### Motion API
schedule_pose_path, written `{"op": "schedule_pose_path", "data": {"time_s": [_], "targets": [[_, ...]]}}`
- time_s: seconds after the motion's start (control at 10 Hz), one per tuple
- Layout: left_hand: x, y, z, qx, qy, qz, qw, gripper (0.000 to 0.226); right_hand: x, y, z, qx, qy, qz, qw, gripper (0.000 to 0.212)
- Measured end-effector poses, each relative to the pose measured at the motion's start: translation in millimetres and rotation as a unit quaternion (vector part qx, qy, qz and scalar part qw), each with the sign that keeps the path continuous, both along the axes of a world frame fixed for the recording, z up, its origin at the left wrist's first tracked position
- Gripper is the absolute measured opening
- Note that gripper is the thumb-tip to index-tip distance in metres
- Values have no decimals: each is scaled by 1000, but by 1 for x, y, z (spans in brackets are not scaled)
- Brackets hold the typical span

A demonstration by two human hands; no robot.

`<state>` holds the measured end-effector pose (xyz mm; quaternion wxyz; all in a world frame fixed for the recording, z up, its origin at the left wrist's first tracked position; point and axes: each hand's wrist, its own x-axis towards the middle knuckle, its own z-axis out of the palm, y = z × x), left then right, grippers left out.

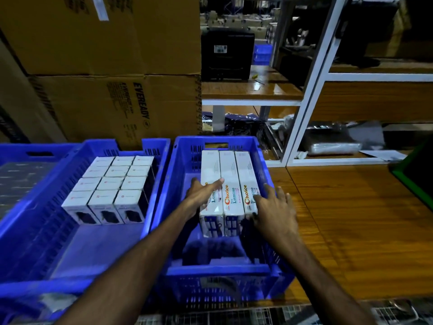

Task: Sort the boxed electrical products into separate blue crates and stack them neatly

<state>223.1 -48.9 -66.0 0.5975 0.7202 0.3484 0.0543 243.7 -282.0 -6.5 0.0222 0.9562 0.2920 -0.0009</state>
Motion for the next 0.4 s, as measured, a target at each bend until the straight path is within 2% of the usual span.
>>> {"op": "schedule_pose_path", "data": {"time_s": [0.1, 0.2, 0.3, 0.4], "targets": [[-28, -16, 31, 36, -9, 21, 999, 124, -19, -2, 8, 104, -15, -22, 994, 55], [-63, -34, 60, 93, -60, 7, 994, 83, -44, 1, 13, 230, 3, -14, 973, 50], [-104, -45, 78, 109, -116, -65, 985, 68, -74, 8, 18, 333, 51, 16, 941, 46], [-151, -38, 82, 114, -175, -125, 970, 66, -107, 19, 16, 399, 83, 60, 911, 48]]}}
